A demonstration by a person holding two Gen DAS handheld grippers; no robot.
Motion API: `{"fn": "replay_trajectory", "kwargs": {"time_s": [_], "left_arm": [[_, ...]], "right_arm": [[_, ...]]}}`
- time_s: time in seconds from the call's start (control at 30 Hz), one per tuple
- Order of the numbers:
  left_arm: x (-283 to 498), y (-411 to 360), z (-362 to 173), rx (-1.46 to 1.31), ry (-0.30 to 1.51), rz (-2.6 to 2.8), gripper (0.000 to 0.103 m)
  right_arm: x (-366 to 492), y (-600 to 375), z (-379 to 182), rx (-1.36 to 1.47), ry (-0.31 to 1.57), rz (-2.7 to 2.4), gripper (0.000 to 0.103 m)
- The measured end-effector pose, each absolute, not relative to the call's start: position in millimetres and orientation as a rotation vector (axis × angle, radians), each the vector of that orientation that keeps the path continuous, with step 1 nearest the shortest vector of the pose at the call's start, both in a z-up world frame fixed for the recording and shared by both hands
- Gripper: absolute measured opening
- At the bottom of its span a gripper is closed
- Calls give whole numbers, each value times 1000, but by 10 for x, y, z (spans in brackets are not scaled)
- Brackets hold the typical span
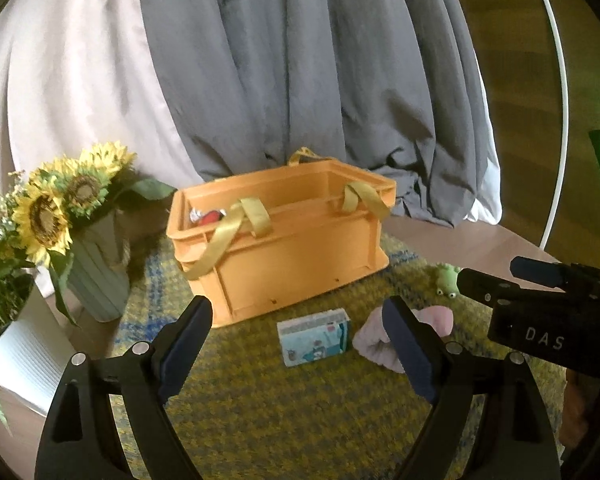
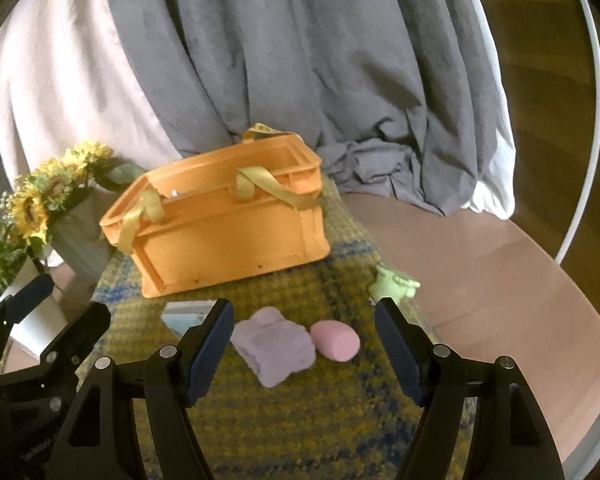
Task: Organize soft objects
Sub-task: 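Move both open tools toward the tissue box and lavender towel, then grasp the blue-white tissue box with the left tool while the right grasps the lavender towel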
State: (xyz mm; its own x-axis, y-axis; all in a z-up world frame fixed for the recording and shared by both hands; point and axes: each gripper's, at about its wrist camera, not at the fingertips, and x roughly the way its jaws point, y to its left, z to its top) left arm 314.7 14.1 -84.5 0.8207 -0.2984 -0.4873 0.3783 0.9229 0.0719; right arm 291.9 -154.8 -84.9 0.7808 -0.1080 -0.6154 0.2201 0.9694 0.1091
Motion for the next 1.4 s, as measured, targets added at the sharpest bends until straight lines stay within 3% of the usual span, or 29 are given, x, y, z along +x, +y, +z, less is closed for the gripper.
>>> {"fn": "replay_trajectory", "kwargs": {"time_s": [0.63, 1.4], "left_arm": [[3433, 95, -1213, 164, 570, -351, 88], [3961, 28, -1636, 415, 578, -639, 88]], "right_arm": [[3094, -1509, -1146, 146, 732, -161, 72], [3375, -1193, -1542, 73, 852, -209, 64]]}}
